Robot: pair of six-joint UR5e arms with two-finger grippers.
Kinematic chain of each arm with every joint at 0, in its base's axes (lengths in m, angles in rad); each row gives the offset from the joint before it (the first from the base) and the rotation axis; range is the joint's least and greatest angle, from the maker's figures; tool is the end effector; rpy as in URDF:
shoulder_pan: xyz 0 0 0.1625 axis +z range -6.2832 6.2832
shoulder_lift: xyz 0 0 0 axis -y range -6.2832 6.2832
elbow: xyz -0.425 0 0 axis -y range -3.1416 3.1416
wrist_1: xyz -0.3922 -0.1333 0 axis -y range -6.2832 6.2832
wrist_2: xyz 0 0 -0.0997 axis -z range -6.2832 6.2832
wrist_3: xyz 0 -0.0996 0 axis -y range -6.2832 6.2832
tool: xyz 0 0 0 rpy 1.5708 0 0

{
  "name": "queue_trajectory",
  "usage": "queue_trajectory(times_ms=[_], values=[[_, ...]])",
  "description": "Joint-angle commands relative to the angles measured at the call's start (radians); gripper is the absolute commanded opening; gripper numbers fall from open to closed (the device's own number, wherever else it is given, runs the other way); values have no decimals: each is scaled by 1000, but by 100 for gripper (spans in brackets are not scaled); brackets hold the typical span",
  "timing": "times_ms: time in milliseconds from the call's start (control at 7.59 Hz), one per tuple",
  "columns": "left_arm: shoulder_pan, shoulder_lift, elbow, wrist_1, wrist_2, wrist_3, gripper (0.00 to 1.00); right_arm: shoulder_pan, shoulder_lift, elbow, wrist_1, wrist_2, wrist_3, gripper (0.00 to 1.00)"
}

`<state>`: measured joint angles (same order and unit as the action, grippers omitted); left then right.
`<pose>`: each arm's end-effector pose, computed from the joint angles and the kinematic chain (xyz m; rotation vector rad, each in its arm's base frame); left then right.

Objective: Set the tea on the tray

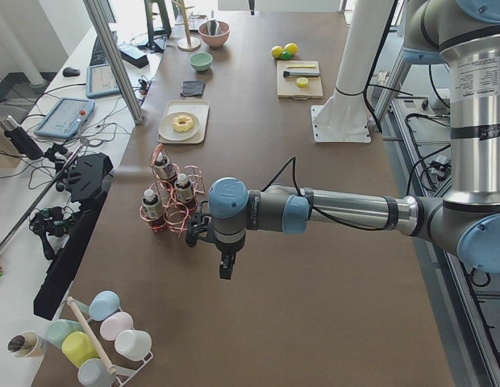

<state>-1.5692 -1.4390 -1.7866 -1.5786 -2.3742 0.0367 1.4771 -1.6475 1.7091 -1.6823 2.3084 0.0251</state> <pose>-0.0609 -0.4407 0.6106 0.1009 0.8013 0.0731 0.0235 -0.4590 0.6407 -0.0913 -0.7334 -0.0470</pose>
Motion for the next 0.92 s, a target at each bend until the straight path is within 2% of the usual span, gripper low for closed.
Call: queue_trajectory(times_ms=[0, 791], values=[[1, 15, -11, -1, 1, 2, 99, 2, -2, 3, 0, 0, -1, 100], [-2, 17, -42, -1, 0, -3, 99, 12, -17, 10, 0, 11, -1, 100]])
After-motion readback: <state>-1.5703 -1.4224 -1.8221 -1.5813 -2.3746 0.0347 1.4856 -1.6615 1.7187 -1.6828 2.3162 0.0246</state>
